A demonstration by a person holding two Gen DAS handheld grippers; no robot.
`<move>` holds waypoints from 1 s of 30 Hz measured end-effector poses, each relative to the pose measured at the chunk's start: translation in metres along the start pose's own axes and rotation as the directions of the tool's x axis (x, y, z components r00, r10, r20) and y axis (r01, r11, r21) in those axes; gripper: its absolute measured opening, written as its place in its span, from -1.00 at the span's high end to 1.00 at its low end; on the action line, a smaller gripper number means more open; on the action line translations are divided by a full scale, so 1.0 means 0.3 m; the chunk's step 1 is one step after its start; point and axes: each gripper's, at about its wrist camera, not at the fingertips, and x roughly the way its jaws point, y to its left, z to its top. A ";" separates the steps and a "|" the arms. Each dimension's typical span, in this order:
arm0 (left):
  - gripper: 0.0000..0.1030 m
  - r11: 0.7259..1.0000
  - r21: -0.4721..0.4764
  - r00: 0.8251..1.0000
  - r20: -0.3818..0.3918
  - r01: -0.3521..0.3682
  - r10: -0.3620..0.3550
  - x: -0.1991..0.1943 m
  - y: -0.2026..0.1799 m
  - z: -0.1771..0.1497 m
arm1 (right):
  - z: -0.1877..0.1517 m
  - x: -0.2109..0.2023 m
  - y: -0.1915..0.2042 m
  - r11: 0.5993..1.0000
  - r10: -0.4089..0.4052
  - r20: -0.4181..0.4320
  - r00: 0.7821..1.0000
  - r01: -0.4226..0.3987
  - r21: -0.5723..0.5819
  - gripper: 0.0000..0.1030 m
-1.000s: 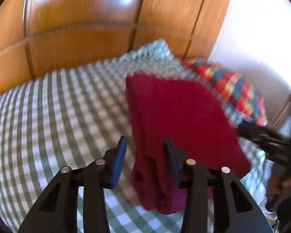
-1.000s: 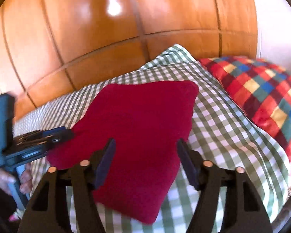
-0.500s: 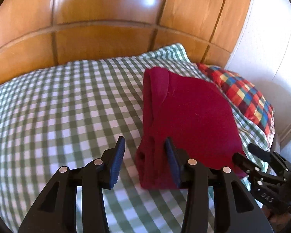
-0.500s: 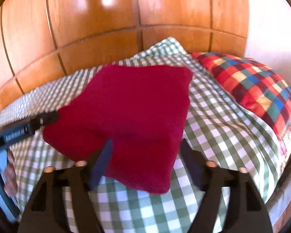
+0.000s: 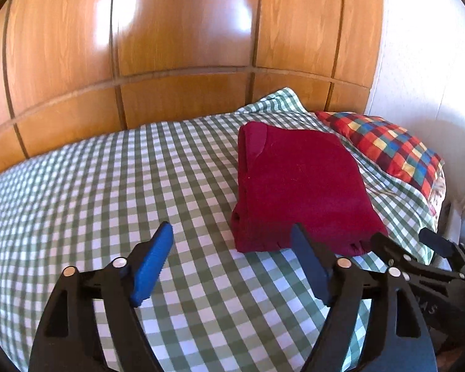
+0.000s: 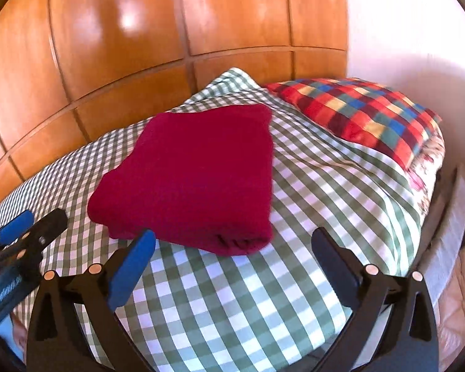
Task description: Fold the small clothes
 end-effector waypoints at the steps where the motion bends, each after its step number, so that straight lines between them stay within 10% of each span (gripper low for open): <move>1: -0.60 1.000 0.008 1.000 0.006 -0.005 0.005 -0.006 -0.006 -0.001 | -0.004 -0.004 -0.006 1.000 -0.009 0.002 1.000 0.009 0.013 -0.95; 30: -0.92 0.999 0.012 0.998 0.041 -0.045 0.045 -0.115 -0.033 -0.006 | -0.032 -0.122 0.021 0.999 -0.044 0.084 0.995 0.043 0.022 -0.95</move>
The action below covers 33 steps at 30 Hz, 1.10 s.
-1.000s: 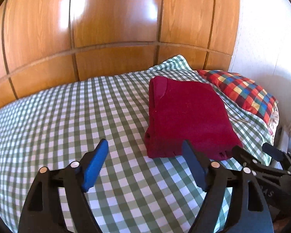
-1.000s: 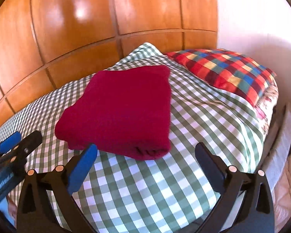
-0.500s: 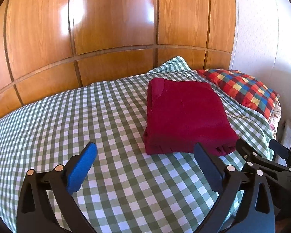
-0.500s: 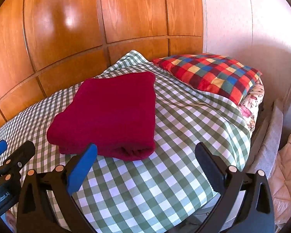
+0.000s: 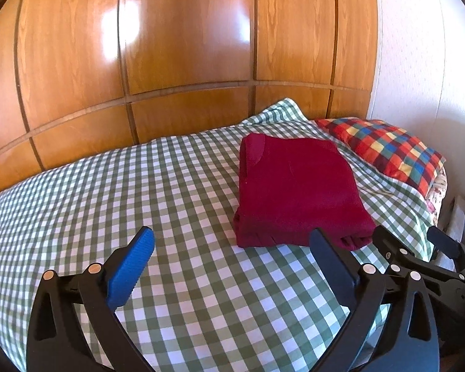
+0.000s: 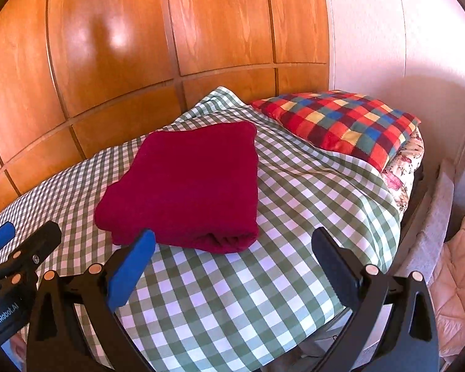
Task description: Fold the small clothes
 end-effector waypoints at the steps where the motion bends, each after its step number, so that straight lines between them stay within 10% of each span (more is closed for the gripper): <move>1: -0.92 1.000 -0.002 1.000 0.006 -0.005 0.005 -0.008 0.002 0.001 | 0.001 -0.005 0.000 1.000 0.001 0.002 1.000 -0.001 -0.002 -0.95; 33: -0.92 0.999 0.008 0.999 -0.001 -0.040 0.040 0.020 0.000 0.002 | 0.014 0.038 0.000 1.000 0.011 -0.014 1.000 -0.011 0.010 -0.95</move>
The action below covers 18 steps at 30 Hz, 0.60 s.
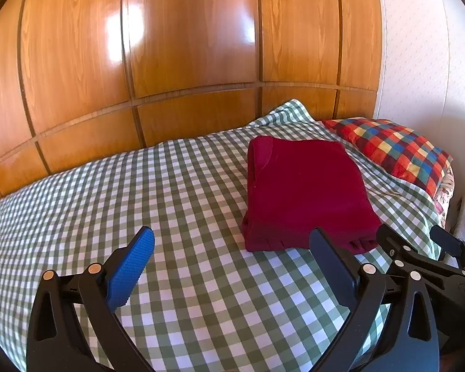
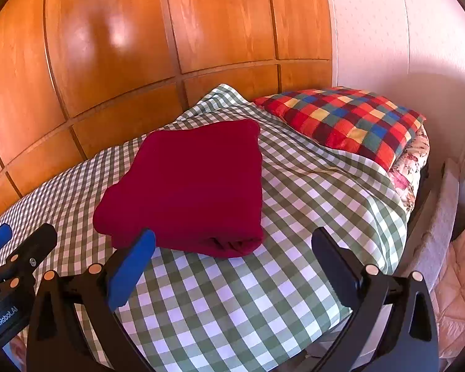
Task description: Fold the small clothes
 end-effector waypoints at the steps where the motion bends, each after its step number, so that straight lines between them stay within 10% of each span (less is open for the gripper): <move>1: -0.92 1.000 -0.001 1.000 -0.001 -0.001 0.001 0.002 0.001 -0.001 | -0.001 0.000 0.002 1.000 0.000 0.001 1.000 0.000 -0.002 -0.95; 18: -0.92 1.000 -0.014 0.998 0.056 -0.018 0.018 -0.020 0.017 0.013 | -0.007 0.033 0.002 1.000 0.016 -0.026 1.000 -0.016 -0.009 -0.95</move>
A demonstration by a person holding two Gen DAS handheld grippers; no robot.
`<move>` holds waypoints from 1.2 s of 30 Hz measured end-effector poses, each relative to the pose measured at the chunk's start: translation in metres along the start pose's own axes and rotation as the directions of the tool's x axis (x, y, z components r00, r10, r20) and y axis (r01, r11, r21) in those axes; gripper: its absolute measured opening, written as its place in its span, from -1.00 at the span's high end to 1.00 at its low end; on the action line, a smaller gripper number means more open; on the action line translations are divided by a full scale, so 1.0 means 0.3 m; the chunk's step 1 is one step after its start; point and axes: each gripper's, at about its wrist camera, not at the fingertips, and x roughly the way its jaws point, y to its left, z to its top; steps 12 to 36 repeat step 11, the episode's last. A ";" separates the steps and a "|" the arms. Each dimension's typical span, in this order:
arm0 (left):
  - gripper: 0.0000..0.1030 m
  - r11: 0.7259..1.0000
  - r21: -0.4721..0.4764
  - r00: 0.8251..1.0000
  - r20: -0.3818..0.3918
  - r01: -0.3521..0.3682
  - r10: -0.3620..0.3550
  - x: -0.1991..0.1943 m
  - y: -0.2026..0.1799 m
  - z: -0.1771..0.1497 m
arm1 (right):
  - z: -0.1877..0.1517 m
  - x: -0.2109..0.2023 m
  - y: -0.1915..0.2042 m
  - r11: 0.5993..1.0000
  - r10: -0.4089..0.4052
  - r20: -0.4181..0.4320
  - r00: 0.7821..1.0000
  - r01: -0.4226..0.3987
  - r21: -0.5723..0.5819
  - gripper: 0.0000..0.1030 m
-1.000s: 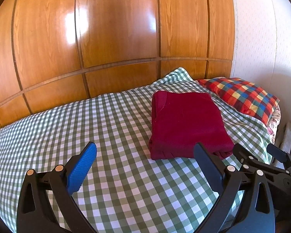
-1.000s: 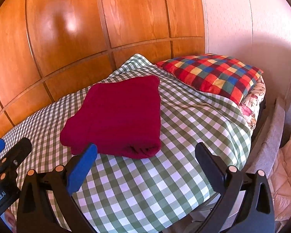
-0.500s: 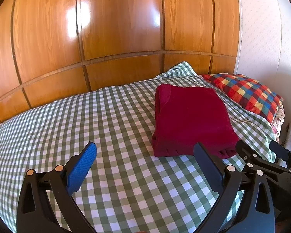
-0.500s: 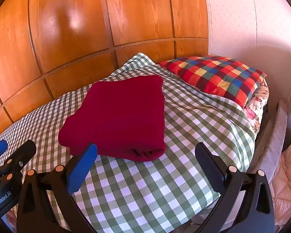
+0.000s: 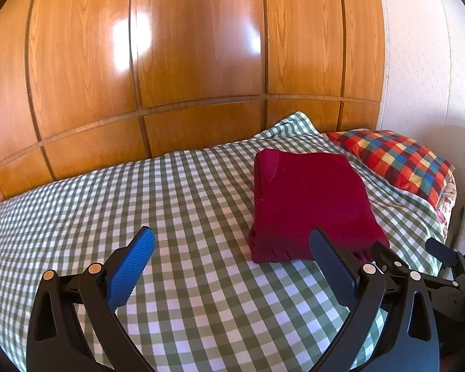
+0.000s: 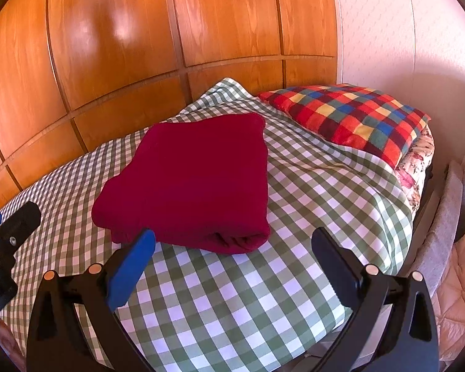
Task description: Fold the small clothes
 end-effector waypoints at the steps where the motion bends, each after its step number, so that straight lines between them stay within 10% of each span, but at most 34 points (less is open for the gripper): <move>1: -0.92 1.000 0.001 1.000 -0.004 -0.001 0.001 0.002 0.001 0.000 | 0.001 0.003 -0.002 1.000 0.002 -0.002 1.000 -0.002 0.001 -0.95; 36: -0.92 1.000 -0.018 0.998 -0.055 0.003 -0.004 0.034 0.009 -0.013 | 0.009 0.015 -0.024 1.000 0.006 0.006 1.000 -0.006 0.006 -0.95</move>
